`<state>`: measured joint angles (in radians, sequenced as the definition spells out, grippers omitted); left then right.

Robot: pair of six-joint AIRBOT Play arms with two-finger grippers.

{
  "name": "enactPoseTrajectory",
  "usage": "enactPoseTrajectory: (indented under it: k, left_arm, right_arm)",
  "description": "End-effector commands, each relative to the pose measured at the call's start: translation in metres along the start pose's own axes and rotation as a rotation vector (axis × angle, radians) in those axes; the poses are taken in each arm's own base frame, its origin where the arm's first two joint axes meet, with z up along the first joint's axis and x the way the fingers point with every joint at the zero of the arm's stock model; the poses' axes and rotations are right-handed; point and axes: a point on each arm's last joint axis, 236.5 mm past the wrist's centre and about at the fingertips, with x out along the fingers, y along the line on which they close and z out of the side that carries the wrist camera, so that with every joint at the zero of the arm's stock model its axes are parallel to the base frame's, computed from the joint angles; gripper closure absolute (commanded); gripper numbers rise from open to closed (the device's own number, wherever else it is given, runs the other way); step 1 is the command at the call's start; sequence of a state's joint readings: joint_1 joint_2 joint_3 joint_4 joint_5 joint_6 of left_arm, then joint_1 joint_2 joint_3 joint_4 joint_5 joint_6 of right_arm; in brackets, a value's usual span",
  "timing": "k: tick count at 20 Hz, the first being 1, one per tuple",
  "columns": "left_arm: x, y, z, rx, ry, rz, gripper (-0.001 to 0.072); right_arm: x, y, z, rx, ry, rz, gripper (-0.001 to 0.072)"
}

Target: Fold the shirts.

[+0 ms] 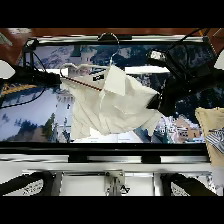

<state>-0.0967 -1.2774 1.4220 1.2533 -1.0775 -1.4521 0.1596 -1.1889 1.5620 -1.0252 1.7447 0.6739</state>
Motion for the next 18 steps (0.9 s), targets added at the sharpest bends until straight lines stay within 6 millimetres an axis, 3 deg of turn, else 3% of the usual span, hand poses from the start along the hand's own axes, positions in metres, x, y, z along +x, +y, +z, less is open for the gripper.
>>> enactPoseTrajectory:
  k: [1, 3, 5, 9, 12, 15, 18]
  left_arm:
    - [-0.015, -0.005, 0.033, -0.033, -0.094, -0.038, 0.0653]
    - [-0.031, -0.002, 0.05, -0.03, -0.14, -0.03, 0.0652]
    - [-0.041, -0.003, 0.052, -0.019, -0.133, -0.034, 0.0653]
    - [-0.053, -0.013, 0.017, 0.074, 0.017, -0.058, 0.0652]
    - [-0.076, -0.023, 0.016, 0.103, -0.004, -0.068, 0.0652]
    - [-0.114, -0.065, 0.048, 0.081, -0.19, -0.199, 0.0652]
    - [-0.159, -0.148, 0.082, 0.061, -0.383, -0.477, 0.0653]
  right_arm:
    - [0.002, -0.004, -0.008, 0.014, 0.03, -0.011, 0.0645]
    - [0.008, -0.003, -0.014, 0.029, 0.049, 0.003, 0.0645]
    - [0.012, -0.01, -0.021, 0.043, 0.07, -0.017, 0.0645]
    - [0.011, -0.022, -0.024, 0.047, 0.081, -0.068, 0.0645]
    - [0.011, -0.031, -0.021, 0.046, 0.068, -0.108, 0.0645]
    - [0.017, -0.03, -0.024, 0.101, 0.082, -0.074, 0.0645]
    - [0.026, -0.029, -0.024, 0.155, 0.097, -0.049, 0.0645]
